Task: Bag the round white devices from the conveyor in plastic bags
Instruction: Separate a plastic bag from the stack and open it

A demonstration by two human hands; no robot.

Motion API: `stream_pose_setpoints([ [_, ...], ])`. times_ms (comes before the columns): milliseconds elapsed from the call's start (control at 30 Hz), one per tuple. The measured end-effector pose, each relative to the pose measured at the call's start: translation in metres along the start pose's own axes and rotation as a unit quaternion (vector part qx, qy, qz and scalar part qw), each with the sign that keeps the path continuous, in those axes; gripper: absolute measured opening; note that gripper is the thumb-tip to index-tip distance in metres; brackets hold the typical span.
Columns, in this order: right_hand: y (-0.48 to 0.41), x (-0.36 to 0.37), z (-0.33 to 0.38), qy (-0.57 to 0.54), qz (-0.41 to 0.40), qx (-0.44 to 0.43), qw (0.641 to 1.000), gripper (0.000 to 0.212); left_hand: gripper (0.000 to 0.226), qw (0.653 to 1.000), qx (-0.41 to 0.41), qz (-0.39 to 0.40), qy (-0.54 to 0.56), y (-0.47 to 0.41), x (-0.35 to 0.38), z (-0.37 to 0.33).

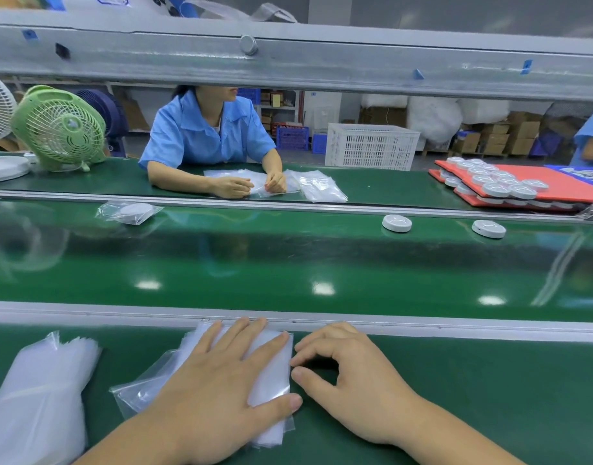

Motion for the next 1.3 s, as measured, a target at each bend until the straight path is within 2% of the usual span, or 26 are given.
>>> stream_pose_setpoints([
  [400,0.0003,0.0000,0.0001,0.003,-0.001,-0.003,1.000,0.026,0.069,1.000,0.003,-0.008,0.003,-0.0011,0.0012,0.0015],
  [600,0.0006,0.0005,-0.0002,0.006,-0.001,-0.005,1.000,0.027,0.078,1.000,0.006,-0.017,-0.002,-0.0009,0.0022,0.0043],
  [800,0.0005,-0.0003,-0.0003,-0.001,-0.002,-0.002,1.000,0.028,0.067,1.000,0.002,-0.008,0.002,-0.0020,0.0011,0.0012],
  [1000,0.0003,0.0010,0.0000,0.008,0.001,-0.004,1.000,0.027,0.079,1.000,0.004,-0.016,0.001,-0.0012,0.0017,0.0037],
  [1300,-0.0003,0.0000,0.0002,0.010,0.003,-0.002,1.000,0.025,0.076,1.000,0.008,-0.019,0.000,-0.0013,0.0018,0.0040],
])
Point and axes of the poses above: each hand's wrist, its own y-axis away from the middle knuckle, its own x-axis out of the palm, z = x × y, the point moved 6 cm from there along -y, towards the middle knuckle, and after that the axes turned 14 degrees about y, right-handed, at the moved point
